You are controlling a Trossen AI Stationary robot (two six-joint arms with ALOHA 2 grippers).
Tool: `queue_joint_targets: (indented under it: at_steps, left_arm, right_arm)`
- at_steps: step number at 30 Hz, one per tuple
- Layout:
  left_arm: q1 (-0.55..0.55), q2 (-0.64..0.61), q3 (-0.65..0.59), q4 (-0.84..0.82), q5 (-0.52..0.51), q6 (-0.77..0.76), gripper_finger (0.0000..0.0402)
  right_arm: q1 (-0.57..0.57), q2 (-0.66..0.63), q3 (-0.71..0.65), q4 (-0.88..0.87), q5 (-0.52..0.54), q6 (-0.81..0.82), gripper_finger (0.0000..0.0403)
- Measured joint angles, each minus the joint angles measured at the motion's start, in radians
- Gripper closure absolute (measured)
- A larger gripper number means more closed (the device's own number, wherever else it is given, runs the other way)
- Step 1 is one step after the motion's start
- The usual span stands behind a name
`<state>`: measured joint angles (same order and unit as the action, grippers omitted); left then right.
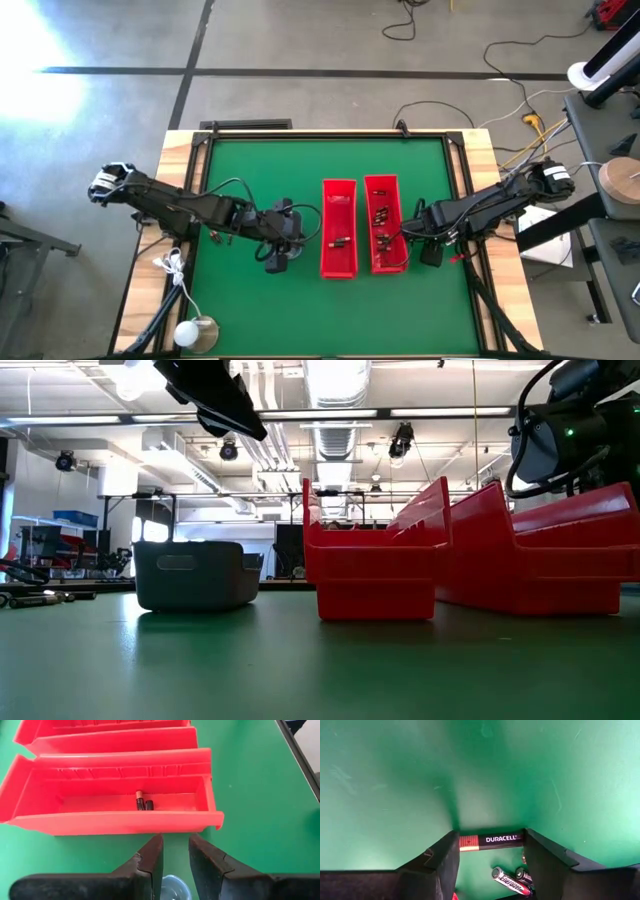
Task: Sort batteries
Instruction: Put the small black battery into the right red bin
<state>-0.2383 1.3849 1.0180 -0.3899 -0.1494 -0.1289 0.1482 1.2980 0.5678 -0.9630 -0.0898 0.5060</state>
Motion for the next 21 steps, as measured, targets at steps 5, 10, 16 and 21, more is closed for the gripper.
queue_joint_targets:
  at_steps: [5, 10, 16, 21]
  left_arm:
    - [-0.023, -0.007, -0.011, 0.117, -0.087, 0.063, 0.0328]
    - [-0.039, -0.008, -0.024, 0.189, -0.096, 0.114, 0.0328]
    - [-0.042, -0.008, -0.045, 0.188, -0.099, 0.093, 0.0328]
    - [-0.042, -0.008, -0.104, 0.230, -0.130, 0.065, 0.0329]
  right_arm:
    - [0.000, 0.000, 0.000, -0.006, 0.001, 0.008, 0.0205]
    - [0.001, 0.000, 0.033, -0.075, 0.043, 0.020, 0.0212]
    - [0.002, 0.000, 0.158, -0.171, 0.034, 0.008, 0.0220]
    - [0.002, 0.000, 0.329, -0.326, 0.073, -0.001, 0.0212]
